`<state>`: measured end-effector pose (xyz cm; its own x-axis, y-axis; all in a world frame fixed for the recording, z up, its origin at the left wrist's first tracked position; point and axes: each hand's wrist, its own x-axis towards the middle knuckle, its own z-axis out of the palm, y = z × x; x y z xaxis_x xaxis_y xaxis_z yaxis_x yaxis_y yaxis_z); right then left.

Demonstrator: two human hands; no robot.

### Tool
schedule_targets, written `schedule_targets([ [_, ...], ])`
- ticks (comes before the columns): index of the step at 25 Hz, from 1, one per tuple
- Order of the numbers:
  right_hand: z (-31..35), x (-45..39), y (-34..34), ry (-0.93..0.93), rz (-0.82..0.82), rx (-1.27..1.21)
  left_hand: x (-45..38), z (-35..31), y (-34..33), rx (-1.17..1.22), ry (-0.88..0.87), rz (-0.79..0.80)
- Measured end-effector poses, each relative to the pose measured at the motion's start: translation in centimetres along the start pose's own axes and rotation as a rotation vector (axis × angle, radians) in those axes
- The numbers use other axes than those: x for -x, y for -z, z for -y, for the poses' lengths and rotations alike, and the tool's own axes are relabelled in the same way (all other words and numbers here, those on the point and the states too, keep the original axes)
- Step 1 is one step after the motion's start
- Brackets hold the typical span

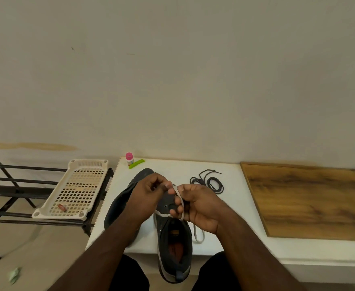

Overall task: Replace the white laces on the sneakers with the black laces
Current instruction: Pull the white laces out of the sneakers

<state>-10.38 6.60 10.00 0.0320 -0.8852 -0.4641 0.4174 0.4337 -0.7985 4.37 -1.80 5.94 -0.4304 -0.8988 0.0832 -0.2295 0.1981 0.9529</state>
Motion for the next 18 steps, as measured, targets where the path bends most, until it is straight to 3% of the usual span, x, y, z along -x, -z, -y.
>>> schedule_targets([
  [3,0.2,0.4,-1.3,0.026,0.061,-0.176,0.6,0.1,-1.4,0.195,0.033,0.089],
  [6,0.7,0.1,-2.3,0.303,-0.054,-0.346,1.8,0.3,-2.7,0.137,0.069,0.174],
  [7,1.0,-0.3,-1.7,0.442,-0.206,-0.202,1.9,0.5,-2.8,0.046,0.064,0.207],
  [9,1.3,-1.0,0.2,0.586,-0.525,0.630,2.0,0.2,-2.3,-0.098,0.042,0.270],
  [10,1.1,-1.2,0.8,0.513,-0.538,0.976,1.8,-0.1,-1.8,-0.127,0.026,0.271],
  [11,1.0,-1.2,1.4,0.370,-0.468,1.119,1.4,-0.5,-1.3,-0.125,0.002,0.248],
  [12,0.8,-1.0,1.7,0.238,-0.369,1.066,0.9,-1.0,-0.9,-0.101,-0.025,0.212],
  [15,0.5,0.6,1.3,0.020,-0.044,0.313,-0.6,-1.0,-0.3,0.025,-0.057,0.113],
  [18,1.0,1.0,-0.2,0.164,0.068,-0.271,-0.2,-0.2,-1.6,0.075,0.016,0.140],
])
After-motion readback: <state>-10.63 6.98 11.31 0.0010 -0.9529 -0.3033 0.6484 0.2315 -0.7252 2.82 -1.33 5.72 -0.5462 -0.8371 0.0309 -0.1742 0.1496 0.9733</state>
